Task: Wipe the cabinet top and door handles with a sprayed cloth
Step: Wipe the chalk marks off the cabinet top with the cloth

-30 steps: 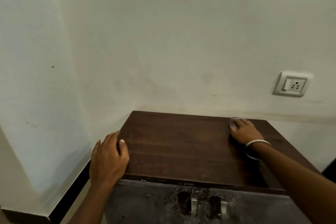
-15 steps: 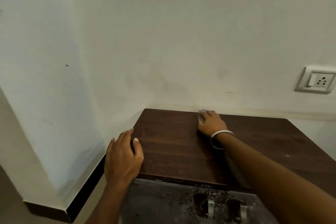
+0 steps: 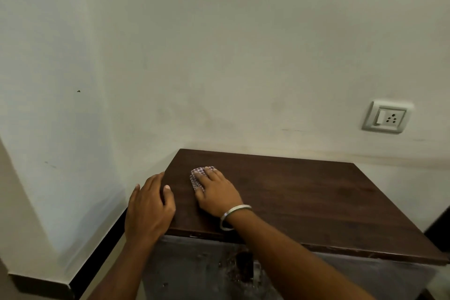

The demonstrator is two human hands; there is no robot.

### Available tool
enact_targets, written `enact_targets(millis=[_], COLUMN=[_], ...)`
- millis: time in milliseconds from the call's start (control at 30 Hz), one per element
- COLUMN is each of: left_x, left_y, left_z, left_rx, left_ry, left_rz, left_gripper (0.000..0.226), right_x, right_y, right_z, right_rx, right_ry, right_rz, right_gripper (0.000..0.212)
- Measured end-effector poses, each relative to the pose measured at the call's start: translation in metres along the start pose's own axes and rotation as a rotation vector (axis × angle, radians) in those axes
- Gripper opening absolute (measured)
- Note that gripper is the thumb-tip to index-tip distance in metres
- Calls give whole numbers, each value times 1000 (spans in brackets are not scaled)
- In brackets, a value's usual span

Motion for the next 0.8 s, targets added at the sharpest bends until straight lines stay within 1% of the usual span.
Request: enact_targets(millis=[100,133,233,267,367,467,600,700,800], left_x=[-7,-9,-12,-15,-35,-73,-130,-179,-205], left_y=[-1,-1,-3,-5,-16,-33,-59,-80,-93], left_z=[0,0,1,0,-3,-8,-21,-38,-51], left_rx=[26,35,55,58,86,106,174,217,241], left_ry=[-20,-35,-74,-85,-122,-227,-344,-442,-500], left_rz=[3,13,32,27,23,27,-14,-47,-51], left_gripper=[53,54,42,41,44,48,57,58,60], right_x=[-64,-89,-160,-184,-248,-296,-331,-336,-330], right_y=[26,35,62,72,99,122,143,147,145], right_z=[-13,-19,-40,-49,-81,-116,-154,-170,-175], right_rx=[-38,-43,-49,-57,-89,-116,-150,-174,-184], right_ry=[-103,-144,-271,-319,-461,-574,-684,-707,-725], right_rz=[-29,-40,-70,-73,-64,-61,-42,-32,-48], right_gripper=[56,56,56,56,55,55,55,54,55])
Point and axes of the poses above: each hand's wrist, its own z-axis towards the middle knuckle, its own y-axis out of the back of the hand, x = y × z, the point moved 10 cm from there along z, towards the middle knuckle, and after that the axes turned 10 degrees about -y, right-handed, at the moved point
